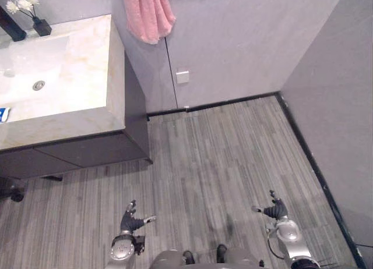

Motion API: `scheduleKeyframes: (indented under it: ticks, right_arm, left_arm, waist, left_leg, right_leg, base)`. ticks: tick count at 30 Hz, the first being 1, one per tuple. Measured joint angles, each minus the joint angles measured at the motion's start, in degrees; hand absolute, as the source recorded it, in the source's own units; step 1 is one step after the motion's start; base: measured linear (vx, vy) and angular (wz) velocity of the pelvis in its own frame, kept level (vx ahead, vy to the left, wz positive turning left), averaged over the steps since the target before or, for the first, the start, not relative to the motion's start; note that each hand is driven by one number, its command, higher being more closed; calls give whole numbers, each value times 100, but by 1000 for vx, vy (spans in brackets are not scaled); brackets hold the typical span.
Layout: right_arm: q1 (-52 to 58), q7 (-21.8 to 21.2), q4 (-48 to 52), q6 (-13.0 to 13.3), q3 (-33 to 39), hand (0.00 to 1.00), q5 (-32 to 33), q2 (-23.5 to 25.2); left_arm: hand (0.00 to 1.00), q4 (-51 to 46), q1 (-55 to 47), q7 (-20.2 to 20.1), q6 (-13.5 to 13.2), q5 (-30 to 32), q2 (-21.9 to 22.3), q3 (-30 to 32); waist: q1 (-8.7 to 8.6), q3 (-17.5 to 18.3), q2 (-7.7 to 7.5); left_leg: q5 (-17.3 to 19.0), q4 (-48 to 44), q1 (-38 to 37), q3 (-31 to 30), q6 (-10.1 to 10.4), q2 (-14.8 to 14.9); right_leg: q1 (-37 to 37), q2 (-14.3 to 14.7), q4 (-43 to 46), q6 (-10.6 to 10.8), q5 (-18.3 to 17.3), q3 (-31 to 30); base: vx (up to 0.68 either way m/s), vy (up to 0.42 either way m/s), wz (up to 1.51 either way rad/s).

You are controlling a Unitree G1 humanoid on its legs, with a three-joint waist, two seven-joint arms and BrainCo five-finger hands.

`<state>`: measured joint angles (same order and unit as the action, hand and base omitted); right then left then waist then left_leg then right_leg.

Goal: Organize washtable

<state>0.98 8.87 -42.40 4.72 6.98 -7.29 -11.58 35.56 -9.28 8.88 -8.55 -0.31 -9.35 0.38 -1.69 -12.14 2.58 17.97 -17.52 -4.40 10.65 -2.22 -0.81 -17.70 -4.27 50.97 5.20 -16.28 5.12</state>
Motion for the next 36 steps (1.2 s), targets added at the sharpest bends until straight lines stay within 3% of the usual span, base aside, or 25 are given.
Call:
scheduleKeyframes:
  ticks: [2, 5, 6, 7, 8, 9, 10, 11, 12, 13, 14, 15, 18, 20, 21, 22, 23, 24, 25, 26, 29, 30, 32, 35, 36]
  right_arm:
    - [-81, 2, 133, -4, -6, 0, 8, -25]
    - [-166, -2, 129, -5, -38, 0, 10, -127]
    - [-135, -3, 163, -9, -80, 0, 8, -151]
    - [-74, -4, 233, -13, -102, 0, 8, -153]
    - [51, -9, 359, -6, -118, 0, 8, -239]
    - [-63, -13, 368, -25, -120, 0, 11, -233]
    - [-83, -17, 441, -23, -129, 0, 9, -236]
    - [-71, -18, 557, -7, -147, 0, 11, -238]
    - [-59, -17, 551, 0, -225, 0, 12, -244]
    - [-50, -17, 534, 2, -314, 0, 29, -232]
    - [-54, -19, 491, 28, -447, 0, 66, -215]
    - [-62, -16, 487, 86, -540, 0, 95, -195]
    - [-135, -16, 438, 167, -524, 0, 124, -120]
    - [-220, -17, 294, 142, -439, 0, 125, -71]
    - [-136, -10, 282, 137, -339, 0, 124, -60]
    - [-82, -10, 283, 138, -331, 0, 123, -87]
    - [-48, -7, 250, 131, -298, 0, 119, -113]
    - [-10, -2, 220, 101, -233, 0, 116, 16]
    - [56, -3, 226, 104, -229, 0, 115, 45]
    - [65, -2, 226, 104, -229, 0, 113, 52]
    - [35, -5, 219, 99, -234, 0, 100, 150]
    - [-5, -12, 206, 102, -252, 0, 91, 229]
    - [-66, -12, 212, 115, -350, 0, 89, 273]
    - [-104, -11, 217, 141, -488, 0, 53, 261]
    - [-89, -10, 219, 140, -489, 0, 51, 262]
  left_arm:
    - [0, 12, 177, 22, 3, -5, -60, 5]
    - [0, 94, 506, 56, 1, -8, -40, 6]
    - [0, 104, 568, 117, -3, -7, -53, 6]
    - [0, 102, 552, 123, -11, -8, -70, 7]
    - [0, 158, 570, 125, -12, -7, -12, 12]
    - [0, 156, 596, 114, -22, -3, 8, 18]
    - [0, 155, 621, 114, -32, -3, 20, 5]
    - [0, 161, 621, 114, -40, -5, 65, -3]
    - [0, 167, 599, 117, -40, -6, 128, 12]
    - [0, 159, 580, 114, -45, -7, 161, 12]
    - [0, 160, 579, 115, -47, -11, 165, 19]
    - [0, 146, 570, 119, -48, -11, 201, 17]
    - [0, 38, 458, 135, -54, -10, 228, 21]
    - [0, 45, 422, 141, -40, -7, 255, 25]
    - [0, 34, 383, 143, -40, -4, 314, 22]
    - [0, 20, 330, 145, -40, -3, 356, 22]
    - [0, -18, 184, 146, -44, -2, 405, 23]
    - [0, 30, 246, 147, -7, 6, 362, 31]
    - [0, 27, 251, 146, -7, 15, 372, 28]
    - [0, 28, 270, 146, -6, 22, 376, 28]
    - [0, 71, 254, 158, 45, 97, 315, 31]
    - [0, 76, 205, 128, 62, 101, 279, -18]
    - [0, 99, 155, 153, 67, 99, 297, -18]
    - [0, 105, 221, 230, 65, 97, 265, 19]
    - [0, 112, 265, 244, 62, 100, 238, 8]
  waist:
    - [-26, -153, 65]
    - [-96, -400, 257]
    - [-131, -387, 209]
    - [-134, -357, 132]
    - [-175, -363, 135]
    - [-287, -346, 168]
    - [-320, -350, 161]
    - [-375, -356, 157]
    - [-358, -371, 161]
    - [-310, -394, 163]
    - [-193, -424, 105]
    - [-22, -464, 13]
    - [127, -465, -46]
    - [217, -480, -59]
    - [262, -467, -41]
    - [258, -430, 24]
    - [263, -340, 182]
    - [246, -313, -51]
    - [243, -243, -147]
    - [238, -223, -185]
    - [247, -222, -203]
    - [265, -223, -202]
    - [252, -216, -203]
    - [211, -215, -183]
    - [191, -201, -197]
  left_leg:
    - [98, 327, -324, -232, 60, 67]
    - [210, 383, -669, -289, 283, 429]
    - [260, 381, -818, -292, 525, 502]
    - [292, 375, -923, -313, 600, 480]
    - [382, 253, -1133, -385, 747, 533]
    - [180, -254, -895, -501, 988, 716]
    - [-54, -599, -734, -561, 943, 729]
    - [-800, -1518, -294, -600, 750, 765]
    - [-1749, -2372, 92, -614, 696, 858]
    - [-1749, -3340, 457, -568, 622, 1089]
    - [-1348, -4316, 890, -426, 438, 1305]
    - [-1053, -4676, 1271, -338, 392, 1332]
    - [-643, -3975, 2125, -249, 455, 1232]
    - [-581, -2493, 2530, -260, 473, 947]
    - [-866, -1211, 2439, -297, 604, 735]
    - [-1205, -616, 2409, -341, 576, 685]
    - [-1695, -394, 2478, -419, 166, 656]
    - [-1563, -567, 2452, -386, 104, 433]
    - [-1382, -505, 2382, -385, 61, 310]
    - [-1318, -512, 2368, -381, 28, 225]
    - [-905, -522, 1969, -349, -148, 30]
    - [-747, -438, 1630, -331, -184, 5]
    - [-697, -213, 1188, -333, -182, 8]
    - [-699, 154, 756, -419, -170, 165]
    - [-661, 124, 698, -474, -45, 198]
  right_leg:
    - [-718, -80, 35, -161, -310, 393]
    - [-1335, 93, -784, -426, -75, 834]
    - [-1499, 218, -1569, -480, 420, 886]
    - [-1458, 235, -2098, -575, 867, 850]
    - [-1426, 220, -2145, -929, 1601, 878]
    - [-1429, 204, -1869, -1045, 1222, 1030]
    - [-1368, 196, -1841, -1046, 1092, 1062]
    - [-1065, 212, -1979, -1035, 888, 1096]
    - [-647, 260, -2271, -1047, 819, 1112]
    - [-184, 357, -2649, -1051, 821, 1122]
    - [423, 449, -3036, -1060, 826, 1109]
    - [955, 453, -3358, -1061, 824, 1017]
    - [1741, 419, -4088, -1047, 820, 902]
    - [2149, 325, -4317, -833, 699, 859]
    - [2372, 299, -4403, -658, 591, 845]
    - [2451, 351, -4433, -540, 515, 836]
    - [2540, 448, -4316, -387, 206, 744]
    - [2551, 173, -4096, -235, 52, 733]
    - [2532, 19, -3919, -131, -33, 718]
    - [2520, -69, -3787, -106, -67, 706]
    - [1966, -391, -1985, 74, 43, 323]
    - [1620, -479, -994, 87, 16, 166]
    - [1344, -451, -743, -69, -243, 109]
    - [818, -94, -1857, -150, -323, 109]
    - [729, 30, -2749, -231, -39, 26]
  base:
    - [320, 5, 15]
    - [479, -110, 31]
    - [436, -121, 21]
    - [608, -176, 27]
    - [640, -175, 32]
    - [633, -182, 33]
    - [621, -188, 36]
    - [624, -214, 31]
    - [621, -210, 28]
    - [715, -223, 13]
    - [662, -174, -5]
    - [634, -149, -11]
    - [415, -22, -19]
    - [486, 86, -18]
    - [449, 108, -17]
    - [446, 150, -23]
    - [448, 170, -4]
    - [554, 209, 6]
    - [477, 148, 26]
    - [466, 153, 23]
    - [439, 177, 11]
    - [379, 99, -1]
    - [356, 55, -2]
    - [316, -40, 15]
    - [279, -85, 39]
